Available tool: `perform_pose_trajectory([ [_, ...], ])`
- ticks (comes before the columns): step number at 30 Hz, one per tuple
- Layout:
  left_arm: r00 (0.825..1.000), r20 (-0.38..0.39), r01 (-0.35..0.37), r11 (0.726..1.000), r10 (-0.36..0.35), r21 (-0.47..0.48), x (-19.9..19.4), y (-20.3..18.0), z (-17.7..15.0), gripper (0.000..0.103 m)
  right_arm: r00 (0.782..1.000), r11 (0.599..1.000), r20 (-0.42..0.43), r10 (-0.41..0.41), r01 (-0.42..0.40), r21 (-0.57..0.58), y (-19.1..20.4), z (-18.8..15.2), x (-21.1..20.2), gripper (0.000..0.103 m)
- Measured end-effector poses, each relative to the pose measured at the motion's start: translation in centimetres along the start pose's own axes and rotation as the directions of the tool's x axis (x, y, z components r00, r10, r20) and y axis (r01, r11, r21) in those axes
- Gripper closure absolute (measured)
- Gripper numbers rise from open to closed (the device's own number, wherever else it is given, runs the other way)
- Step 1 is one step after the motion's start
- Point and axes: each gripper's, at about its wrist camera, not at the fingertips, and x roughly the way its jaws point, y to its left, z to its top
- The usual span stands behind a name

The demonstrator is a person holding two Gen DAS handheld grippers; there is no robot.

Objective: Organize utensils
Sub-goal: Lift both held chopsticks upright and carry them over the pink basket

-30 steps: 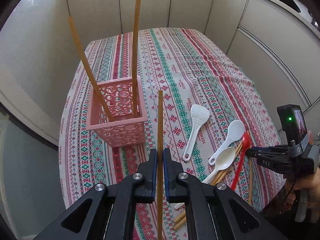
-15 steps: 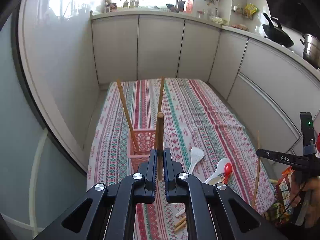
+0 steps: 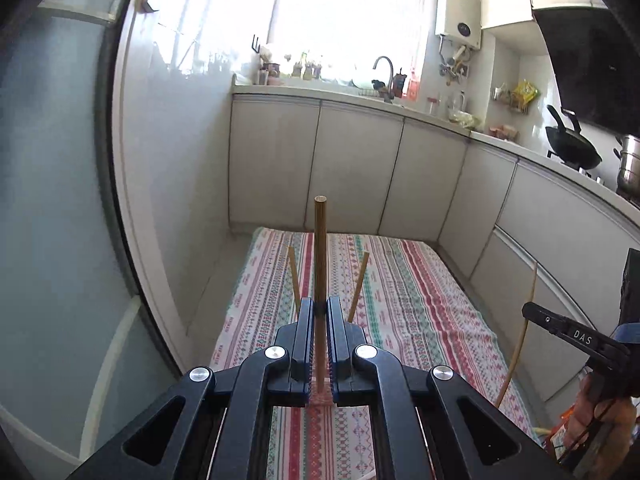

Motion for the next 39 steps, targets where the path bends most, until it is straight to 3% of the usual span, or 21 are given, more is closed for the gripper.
perform_pose_trajectory([
  [6, 0.997, 0.071, -0.003, 0.998, 0.008, -0.068, 0.2, 2.1, 0.5, 0.097, 0.997, 0.998, 0.056, 0.061, -0.06, -0.011, 2.6, 0.9, 1.3, 0.097],
  [9, 0.994, 0.109, 0.009, 0.998, -0.003, -0.055, 0.5, 2.3, 0.8, 0.097, 0.993, 0.996, 0.083, 0.085, -0.083, -0.031, 4.1, 1.1, 2.0, 0.097],
  [19, 0.998, -0.057, -0.013, 1.0, 0.014, 0.017, 8.1, 1.8, 0.0, 0.097, 0.971, 0.983, 0.171, 0.167, -0.152, -0.098, 8.8, 2.4, 6.1, 0.097],
  [28, 0.982, -0.186, 0.008, 0.999, -0.015, -0.034, 13.6, 3.0, -2.1, 0.097, 0.968, 0.975, 0.129, 0.214, -0.204, -0.086, 10.3, 2.9, 12.4, 0.097],
  [35, 0.981, -0.185, 0.04, 0.997, -0.053, -0.073, 15.2, 3.6, -2.6, 0.096, 0.974, 0.973, 0.11, 0.199, -0.183, -0.143, 11.1, 2.1, 15.9, 0.097],
  [39, 0.984, -0.171, 0.034, 0.997, -0.046, -0.072, 14.9, 3.6, -2.5, 0.087, 0.98, 0.97, 0.069, 0.188, -0.174, -0.167, 11.2, 1.0, 17.9, 0.097],
])
